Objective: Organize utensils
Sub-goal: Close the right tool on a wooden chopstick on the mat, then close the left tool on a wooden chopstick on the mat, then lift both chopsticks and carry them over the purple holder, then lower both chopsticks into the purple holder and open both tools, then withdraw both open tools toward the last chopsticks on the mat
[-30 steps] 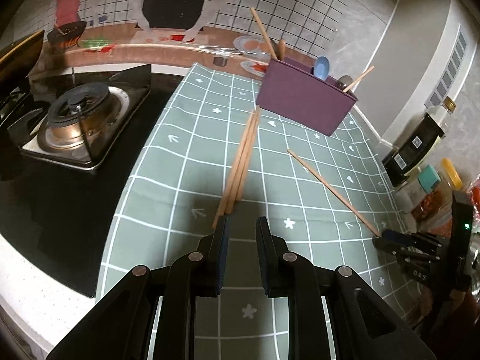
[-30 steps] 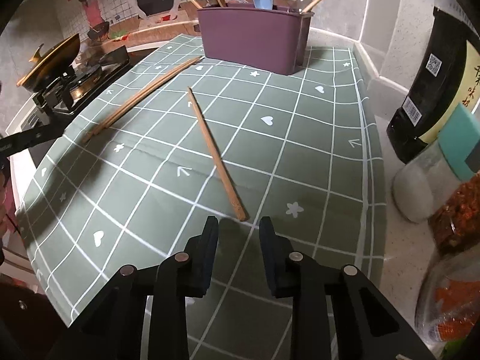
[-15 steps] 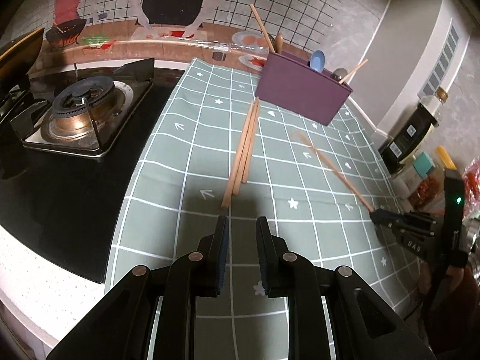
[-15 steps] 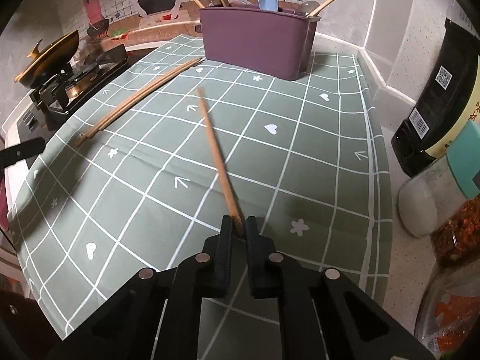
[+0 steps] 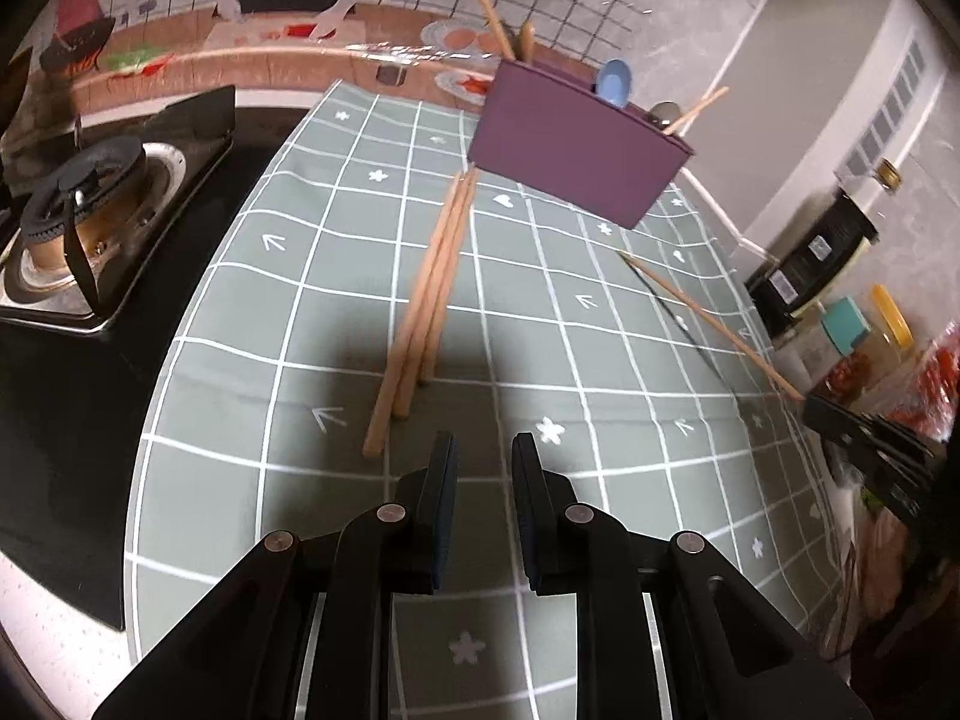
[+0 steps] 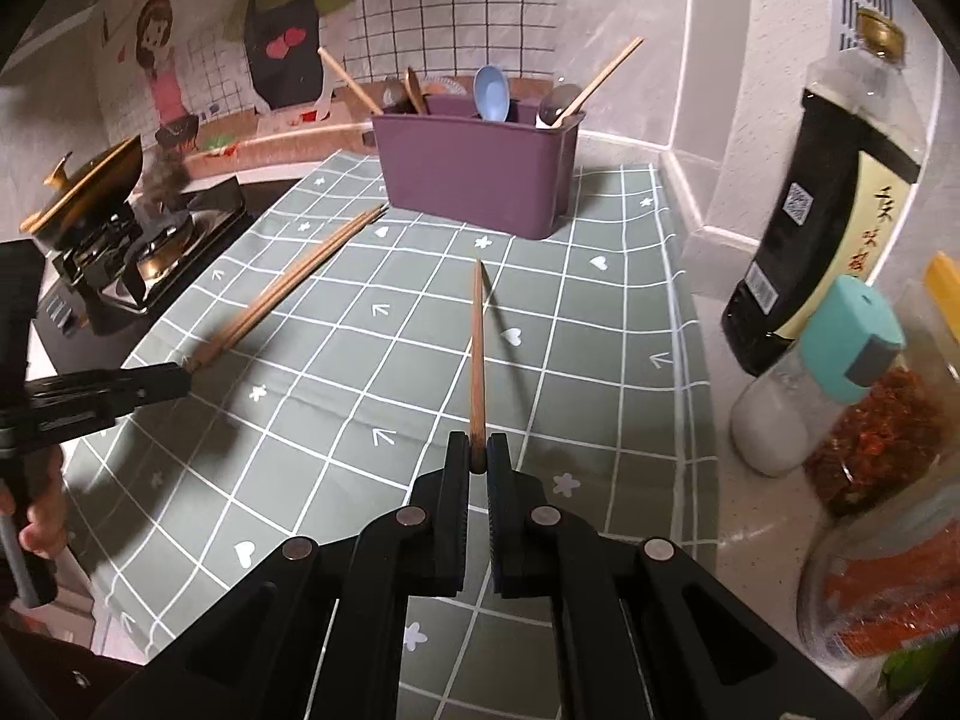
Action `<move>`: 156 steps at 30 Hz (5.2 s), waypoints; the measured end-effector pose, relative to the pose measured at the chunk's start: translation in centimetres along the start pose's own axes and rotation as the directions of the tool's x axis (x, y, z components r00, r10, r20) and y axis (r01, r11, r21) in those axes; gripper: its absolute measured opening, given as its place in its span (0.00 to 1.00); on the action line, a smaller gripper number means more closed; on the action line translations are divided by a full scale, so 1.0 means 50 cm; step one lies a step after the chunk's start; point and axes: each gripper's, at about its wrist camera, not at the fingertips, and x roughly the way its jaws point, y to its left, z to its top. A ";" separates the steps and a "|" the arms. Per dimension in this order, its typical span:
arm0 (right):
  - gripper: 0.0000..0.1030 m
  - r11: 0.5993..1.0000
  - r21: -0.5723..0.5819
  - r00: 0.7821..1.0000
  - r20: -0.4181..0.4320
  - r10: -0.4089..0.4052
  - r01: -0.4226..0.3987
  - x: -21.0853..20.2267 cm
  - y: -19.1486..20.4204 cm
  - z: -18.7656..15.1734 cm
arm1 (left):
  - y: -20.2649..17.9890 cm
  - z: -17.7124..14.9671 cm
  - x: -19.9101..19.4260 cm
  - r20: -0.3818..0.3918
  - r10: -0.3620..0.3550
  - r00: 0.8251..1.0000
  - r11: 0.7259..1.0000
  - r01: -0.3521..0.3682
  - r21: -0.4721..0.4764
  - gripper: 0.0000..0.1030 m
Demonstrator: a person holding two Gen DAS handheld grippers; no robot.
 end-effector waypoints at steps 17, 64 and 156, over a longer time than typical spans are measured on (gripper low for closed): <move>0.05 0.996 0.074 0.999 -0.008 0.051 -0.051 -0.003 -0.011 -0.001 | 0.025 0.043 0.050 -0.027 0.054 0.998 0.998 -0.055 -0.014 0.19; 0.05 0.997 -0.008 0.985 0.155 -0.075 0.078 -0.107 0.012 0.158 | -0.110 0.205 -0.204 0.281 0.018 0.960 0.967 -0.088 0.239 0.05; 0.44 0.989 0.018 0.986 0.068 -0.149 0.149 0.039 0.121 0.226 | 0.104 0.168 -0.163 0.193 0.190 0.963 0.982 -0.188 -0.030 0.11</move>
